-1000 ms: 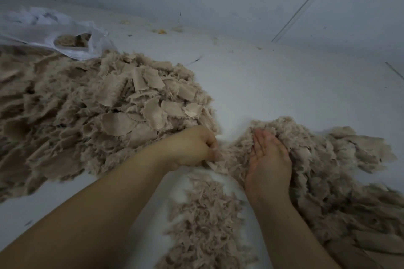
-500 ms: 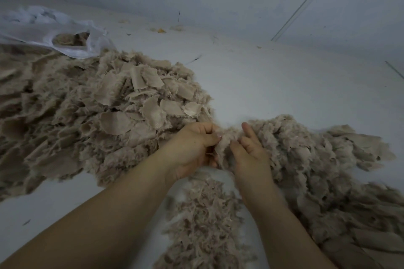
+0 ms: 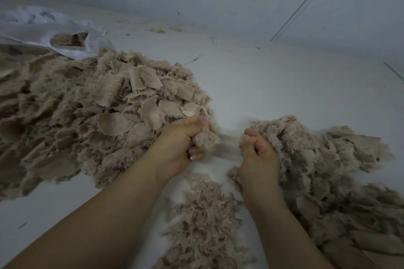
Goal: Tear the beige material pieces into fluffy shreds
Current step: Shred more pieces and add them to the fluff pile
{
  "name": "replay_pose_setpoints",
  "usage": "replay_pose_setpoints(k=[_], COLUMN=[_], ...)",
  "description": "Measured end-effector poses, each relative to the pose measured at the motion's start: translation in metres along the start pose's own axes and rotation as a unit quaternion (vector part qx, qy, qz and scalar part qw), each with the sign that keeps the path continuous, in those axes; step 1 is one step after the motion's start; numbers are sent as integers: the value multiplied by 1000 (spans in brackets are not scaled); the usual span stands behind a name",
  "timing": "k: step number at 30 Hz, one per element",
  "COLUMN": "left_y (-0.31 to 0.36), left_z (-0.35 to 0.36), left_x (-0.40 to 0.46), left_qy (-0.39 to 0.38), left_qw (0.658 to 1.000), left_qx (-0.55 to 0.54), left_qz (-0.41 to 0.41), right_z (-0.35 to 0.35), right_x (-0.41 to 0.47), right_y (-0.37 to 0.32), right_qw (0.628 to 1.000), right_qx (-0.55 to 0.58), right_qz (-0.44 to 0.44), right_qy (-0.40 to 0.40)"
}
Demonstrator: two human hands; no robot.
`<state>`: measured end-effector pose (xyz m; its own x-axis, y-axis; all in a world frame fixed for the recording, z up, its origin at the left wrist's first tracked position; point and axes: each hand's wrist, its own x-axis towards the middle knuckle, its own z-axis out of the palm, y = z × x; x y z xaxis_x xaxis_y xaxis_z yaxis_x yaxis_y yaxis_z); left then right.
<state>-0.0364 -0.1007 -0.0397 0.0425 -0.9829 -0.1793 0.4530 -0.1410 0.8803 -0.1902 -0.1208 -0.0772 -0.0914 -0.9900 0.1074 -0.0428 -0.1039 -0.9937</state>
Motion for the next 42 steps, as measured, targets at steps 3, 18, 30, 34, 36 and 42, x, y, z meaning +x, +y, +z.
replay_pose_setpoints(k=[3,18,30,34,36,42], left_y=[-2,-11,-14,-14,-14,-16], left_z=[-4,27,28,20,18,14], left_x=[-2,-15,-17,-14,-13,-14], left_qy=[42,119,99,164,146,83], left_qw=[992,914,938,922,930,950], left_qx=[108,330,264,279,281,256], left_qz=[50,204,203,211,187,156], right_z=[-1,4,2,1,2,3], right_x=[-2,-11,-7,-3,-3,-7], right_y=[-3,-17,-15,-12,-11,-14], right_qw=[999,984,988,990,988,982], right_qx=[-16,-49,-20,42,58,115], right_qz=[-22,-56,-34,11,16,67], right_qy=[-43,-160,-150,-137,-139,-134])
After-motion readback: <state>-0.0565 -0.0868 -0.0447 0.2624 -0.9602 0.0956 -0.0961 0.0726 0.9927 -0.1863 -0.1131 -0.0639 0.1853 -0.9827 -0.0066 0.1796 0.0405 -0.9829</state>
